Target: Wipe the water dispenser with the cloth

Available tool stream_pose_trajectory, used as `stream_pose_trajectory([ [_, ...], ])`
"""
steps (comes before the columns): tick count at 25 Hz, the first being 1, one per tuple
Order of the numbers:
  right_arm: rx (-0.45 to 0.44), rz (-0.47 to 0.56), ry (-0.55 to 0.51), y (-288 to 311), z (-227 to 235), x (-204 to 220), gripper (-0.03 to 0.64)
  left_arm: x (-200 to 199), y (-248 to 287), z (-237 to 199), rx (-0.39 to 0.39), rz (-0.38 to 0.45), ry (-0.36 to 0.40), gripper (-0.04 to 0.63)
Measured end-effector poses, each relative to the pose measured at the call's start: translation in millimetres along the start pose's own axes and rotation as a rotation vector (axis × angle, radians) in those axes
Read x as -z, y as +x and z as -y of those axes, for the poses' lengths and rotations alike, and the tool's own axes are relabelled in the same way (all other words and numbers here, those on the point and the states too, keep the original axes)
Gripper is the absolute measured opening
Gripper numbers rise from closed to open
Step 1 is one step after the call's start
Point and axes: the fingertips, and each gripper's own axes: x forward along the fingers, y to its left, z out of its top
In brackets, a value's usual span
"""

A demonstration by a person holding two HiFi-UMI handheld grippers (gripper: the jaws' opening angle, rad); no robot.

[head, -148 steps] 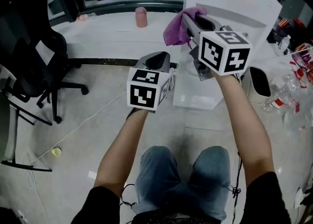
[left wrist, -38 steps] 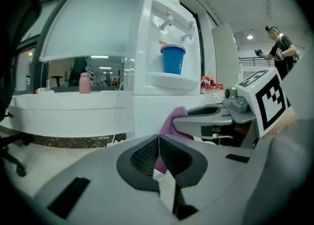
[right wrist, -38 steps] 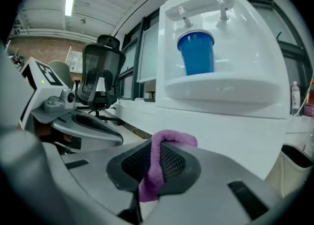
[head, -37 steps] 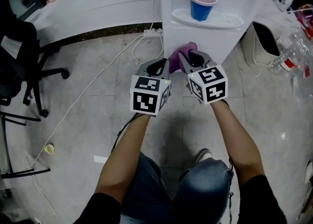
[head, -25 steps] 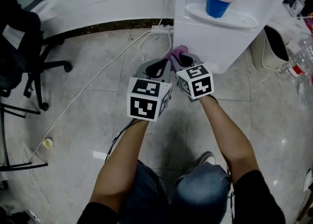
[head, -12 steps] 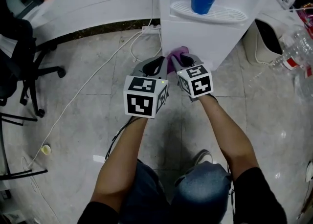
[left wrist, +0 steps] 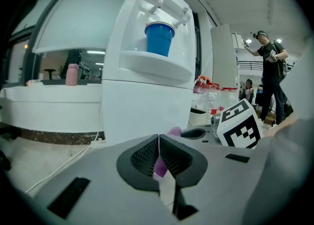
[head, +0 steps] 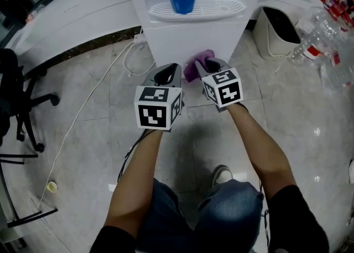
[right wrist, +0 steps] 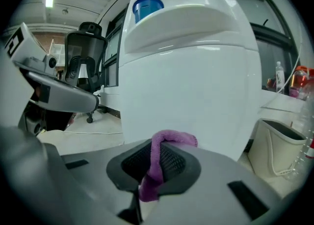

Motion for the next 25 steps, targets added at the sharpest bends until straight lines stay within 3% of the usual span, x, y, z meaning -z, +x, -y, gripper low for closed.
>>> stream_pose_trajectory([
  [6,0.062,-0.026,0.019,-21.0,50.1,18.2,0.032,2.4,24.8,26.0,0.041,-0.021,0.014,0.027],
  [10,0.090,-0.039,0.055,-30.0,77.6,31.0,0.032,11.5,38.5,31.1,0.041,-0.055,0.064,0.028],
  [15,0.098,-0.056,0.058,-38.9,93.3,36.4,0.032,14.4,45.6,35.6,0.042,-0.071,0.089,0.026],
  [19,0.092,-0.056,0.074,-56.0,94.3,21.6,0.032,1.6,43.8,45.3,0.044,-0.068,0.070,0.026],
  [22,0.083,-0.072,0.091,-80.2,88.8,1.2,0.032,-16.4,33.5,59.3,0.067,-0.107,0.107,0.028],
  [25,0.077,-0.094,0.102,-109.4,83.2,-28.3,0.032,-45.1,14.6,68.7,0.075,-0.142,0.096,0.027],
])
